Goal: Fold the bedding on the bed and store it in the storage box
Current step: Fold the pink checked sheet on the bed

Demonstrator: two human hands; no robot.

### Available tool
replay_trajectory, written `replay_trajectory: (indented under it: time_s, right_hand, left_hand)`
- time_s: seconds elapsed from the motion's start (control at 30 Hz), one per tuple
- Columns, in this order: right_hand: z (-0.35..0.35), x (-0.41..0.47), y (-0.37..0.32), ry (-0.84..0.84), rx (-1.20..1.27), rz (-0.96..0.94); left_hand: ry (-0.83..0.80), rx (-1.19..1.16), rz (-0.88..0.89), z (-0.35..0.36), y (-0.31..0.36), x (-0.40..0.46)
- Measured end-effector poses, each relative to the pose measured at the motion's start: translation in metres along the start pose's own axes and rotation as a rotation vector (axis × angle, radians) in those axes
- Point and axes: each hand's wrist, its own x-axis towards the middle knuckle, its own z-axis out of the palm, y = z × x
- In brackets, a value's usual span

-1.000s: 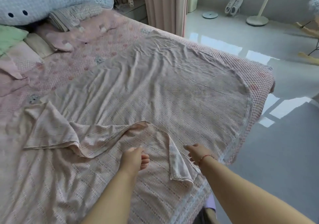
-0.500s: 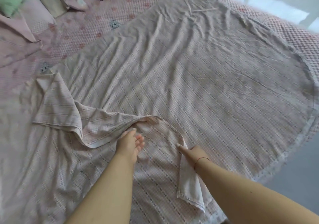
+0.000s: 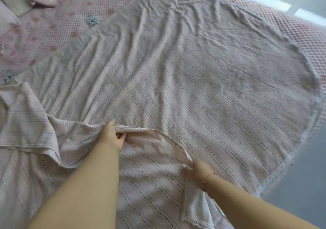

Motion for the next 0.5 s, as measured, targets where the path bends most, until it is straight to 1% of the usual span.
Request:
replay_trajectory:
  time_s: [0.07, 0.1, 0.2, 0.37, 0.5]
  right_hand:
    - [-0.006, -0.002, 0.004, -0.040, -0.069, 0.029]
    - [-0.010, -0.001, 0.006, -0.035, -0.064, 0.048]
    - [-0.025, -0.003, 0.006, -0.010, 0.040, 0.081]
    - [-0.067, -0.022, -0.006, 0.103, 0.133, 0.054]
    - [-0.108, -0.042, -0.016, 0.208, 0.272, 0.045]
  left_hand:
    - [-0.009, 0.088, 0.058, 0.014, 0.008, 0.001]
    - [-0.027, 0.126, 0.083, 0.021, 0.014, -0.001]
    - [-0.041, 0.206, 0.137, 0.040, 0.031, -0.011]
    - [-0.048, 0.265, 0.209, 0.074, 0.056, -0.034]
    - [-0.064, 0.325, 0.284, 0.102, 0.072, -0.053]
